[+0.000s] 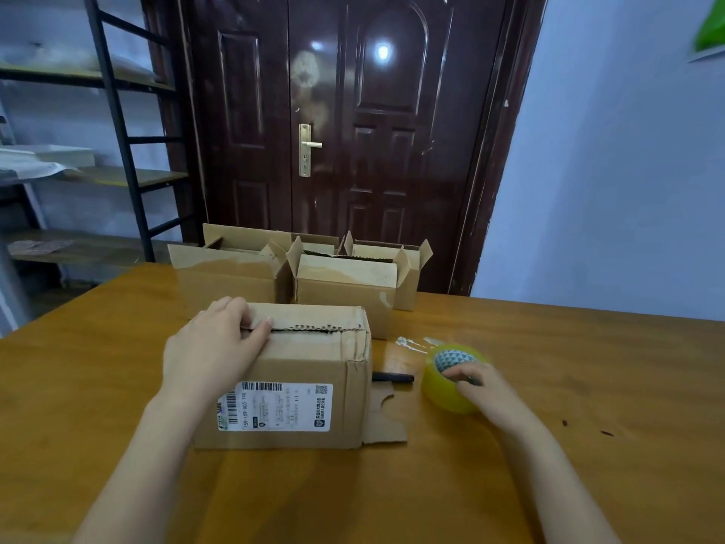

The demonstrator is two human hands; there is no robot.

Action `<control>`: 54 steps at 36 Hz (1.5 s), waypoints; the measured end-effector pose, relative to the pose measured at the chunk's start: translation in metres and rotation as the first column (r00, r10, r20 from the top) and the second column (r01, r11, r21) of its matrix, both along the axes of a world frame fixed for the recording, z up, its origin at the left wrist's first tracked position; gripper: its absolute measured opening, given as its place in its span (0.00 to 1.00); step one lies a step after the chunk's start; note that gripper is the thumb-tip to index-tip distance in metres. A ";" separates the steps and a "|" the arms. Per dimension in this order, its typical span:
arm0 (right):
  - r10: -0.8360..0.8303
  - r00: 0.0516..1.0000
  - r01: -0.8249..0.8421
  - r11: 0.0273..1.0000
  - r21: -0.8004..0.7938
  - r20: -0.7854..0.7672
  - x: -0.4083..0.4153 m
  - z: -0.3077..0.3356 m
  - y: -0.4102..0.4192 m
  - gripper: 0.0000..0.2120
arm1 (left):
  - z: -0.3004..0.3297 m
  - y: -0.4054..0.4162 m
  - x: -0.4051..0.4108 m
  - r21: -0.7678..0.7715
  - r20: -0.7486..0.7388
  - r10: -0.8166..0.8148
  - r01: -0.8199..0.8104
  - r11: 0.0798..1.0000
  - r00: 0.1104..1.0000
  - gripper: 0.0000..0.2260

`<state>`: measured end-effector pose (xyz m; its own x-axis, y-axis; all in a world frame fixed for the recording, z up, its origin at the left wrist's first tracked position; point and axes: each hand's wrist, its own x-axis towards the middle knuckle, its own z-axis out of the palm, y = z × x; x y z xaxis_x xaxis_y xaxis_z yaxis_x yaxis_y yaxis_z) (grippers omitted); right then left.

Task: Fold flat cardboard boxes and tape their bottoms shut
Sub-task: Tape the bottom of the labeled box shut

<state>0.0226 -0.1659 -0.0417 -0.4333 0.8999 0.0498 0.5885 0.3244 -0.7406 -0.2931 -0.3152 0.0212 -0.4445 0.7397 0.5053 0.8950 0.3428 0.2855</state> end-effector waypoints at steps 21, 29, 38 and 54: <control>-0.222 0.880 0.043 0.918 0.395 0.420 -0.012 -0.017 -0.005 0.17 | 0.000 -0.003 0.001 0.006 0.007 -0.002 0.002 1.000 1.000 0.13; -0.248 0.935 0.151 0.926 0.346 0.254 -0.014 -0.009 -0.006 0.18 | 0.001 -0.001 0.003 0.044 -0.023 -0.018 0.019 0.999 1.000 0.12; -0.060 0.963 0.134 0.952 0.274 -0.262 -0.040 0.062 -0.033 0.18 | 0.005 -0.002 0.003 0.066 -0.094 -0.130 0.136 0.988 0.987 0.08; 0.279 0.954 -0.298 0.863 0.408 0.106 -0.139 0.157 -0.073 0.17 | 0.024 -0.014 0.006 0.436 0.404 -0.695 0.542 0.718 0.595 0.24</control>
